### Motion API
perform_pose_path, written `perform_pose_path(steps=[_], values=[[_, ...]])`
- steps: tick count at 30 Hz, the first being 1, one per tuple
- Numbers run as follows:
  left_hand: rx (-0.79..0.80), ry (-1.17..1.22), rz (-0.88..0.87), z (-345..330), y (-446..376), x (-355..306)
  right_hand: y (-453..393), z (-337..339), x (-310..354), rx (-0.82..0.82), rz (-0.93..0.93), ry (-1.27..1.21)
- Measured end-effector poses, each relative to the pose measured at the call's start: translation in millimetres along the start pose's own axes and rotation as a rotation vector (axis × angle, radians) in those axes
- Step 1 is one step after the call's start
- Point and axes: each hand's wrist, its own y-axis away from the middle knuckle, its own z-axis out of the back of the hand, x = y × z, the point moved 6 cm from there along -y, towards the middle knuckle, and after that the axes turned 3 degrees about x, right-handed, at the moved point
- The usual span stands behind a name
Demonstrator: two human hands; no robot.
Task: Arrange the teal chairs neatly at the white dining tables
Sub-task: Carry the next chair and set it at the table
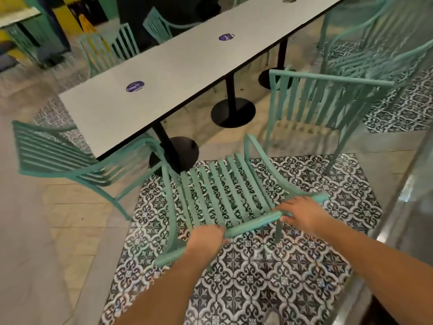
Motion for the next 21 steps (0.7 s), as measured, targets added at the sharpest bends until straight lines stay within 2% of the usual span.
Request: perform_pose_path(steps=[5, 8, 12, 13, 15, 17, 18, 19, 20, 21], values=[[-0.016, 0.095, 0.010, 23.1, -22.7, -36.0, -3.2, 9.0, -48.8, -0.057, -0.015, -0.001], [-0.002, 0.096, 0.005, 25.5, -28.4, -38.2, -7.3, 6.2, -57.8, -0.068, 0.020, 0.049], [-0.025, 0.266, 0.032, 25.4, -27.8, -28.4, -6.8, 1.8, -60.7, -0.150, 0.025, 0.018], [-0.075, 0.391, 0.102, 21.8, -25.8, -18.2, -4.5, 0.8, -64.0, -0.241, -0.021, -0.043], [-0.244, 0.725, 0.404, 5.4, -13.4, 12.7, 8.0, 2.3, -78.1, -0.486, -0.256, -0.322], [-0.496, 0.856, 0.791, -13.5, 15.7, 44.9, 20.9, -1.5, -91.7, -0.687, -0.537, -0.775], [-0.539, 0.901, 0.972, -29.7, 30.9, 55.6, 22.9, -3.1, -93.0, -0.751, -0.647, -1.039], [-0.510, 1.029, 1.143, -45.5, 44.8, 60.5, 22.4, -5.7, -92.1, -0.788, -0.746, -1.303], [-0.451, 1.283, 1.278, -66.1, 52.6, 58.9, 18.3, -9.0, -89.6, -0.787, -0.835, -1.553], [-0.397, 1.639, 1.363, -80.9, 57.1, 48.9, 10.6, -11.1, -85.3, -0.742, -0.882, -1.767]])
